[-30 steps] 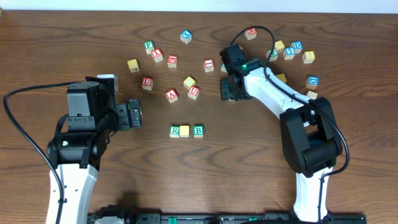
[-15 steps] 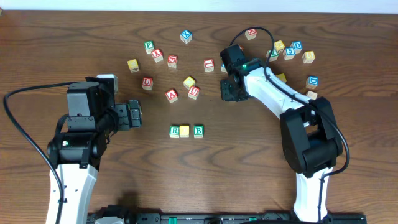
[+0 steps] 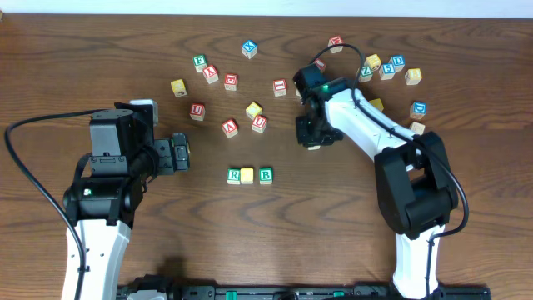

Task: Spell out ROBOT
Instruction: 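Carry the yellow O block to the right of the B block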

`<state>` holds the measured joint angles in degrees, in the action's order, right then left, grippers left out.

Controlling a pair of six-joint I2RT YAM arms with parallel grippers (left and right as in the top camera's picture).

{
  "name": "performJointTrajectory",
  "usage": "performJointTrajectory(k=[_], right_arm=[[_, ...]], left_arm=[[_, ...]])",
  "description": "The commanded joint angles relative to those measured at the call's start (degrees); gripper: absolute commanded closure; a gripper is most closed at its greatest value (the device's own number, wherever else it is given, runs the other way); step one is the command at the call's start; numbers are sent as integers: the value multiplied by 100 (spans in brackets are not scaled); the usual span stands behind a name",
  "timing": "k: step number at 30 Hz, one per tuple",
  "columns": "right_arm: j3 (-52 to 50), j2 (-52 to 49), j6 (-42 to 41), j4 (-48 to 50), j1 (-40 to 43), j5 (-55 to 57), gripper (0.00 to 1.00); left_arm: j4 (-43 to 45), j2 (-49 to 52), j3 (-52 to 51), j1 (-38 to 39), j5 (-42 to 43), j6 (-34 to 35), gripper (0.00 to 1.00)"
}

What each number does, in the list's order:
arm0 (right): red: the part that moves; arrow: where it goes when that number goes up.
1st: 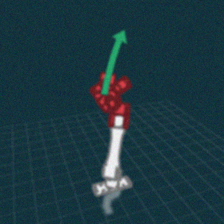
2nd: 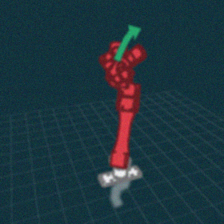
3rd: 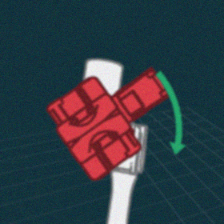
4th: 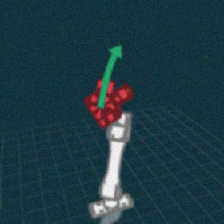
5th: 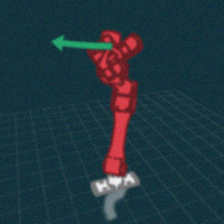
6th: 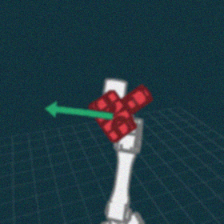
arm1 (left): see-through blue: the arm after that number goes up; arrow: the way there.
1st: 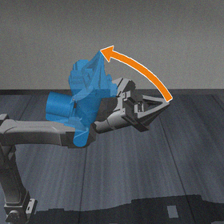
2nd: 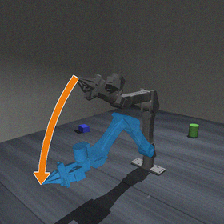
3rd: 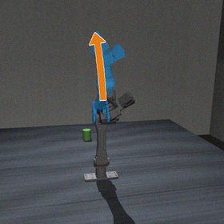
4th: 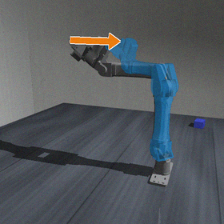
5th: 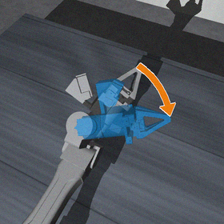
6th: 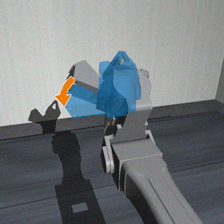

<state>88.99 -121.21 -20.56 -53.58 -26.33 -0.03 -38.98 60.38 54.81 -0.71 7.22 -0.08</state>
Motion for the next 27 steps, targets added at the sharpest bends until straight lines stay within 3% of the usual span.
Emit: performJointTrajectory(k=[1, 11, 19, 24, 27], right_arm=[[52, 592, -83, -94, -448, 273, 99], [-573, 1646, -1276, -527, -2109, 1947, 99], [-1521, 1650, -2138, 22, -2205, 1963, 99], [-1860, 1650, -3163, 157, -2232, 1937, 99], [-1941, 1650, -3254, 400, -2310, 1676, 99]], left_arm=[[-2, -15, -4, -28, 28, -74, 0], [-2, -15, -4, -28, 28, -74, 0], [-2, -15, -4, -28, 28, -74, 0], [-2, -15, -4, -28, 28, -74, 0], [-2, -15, -4, -28, 28, -74, 0]])
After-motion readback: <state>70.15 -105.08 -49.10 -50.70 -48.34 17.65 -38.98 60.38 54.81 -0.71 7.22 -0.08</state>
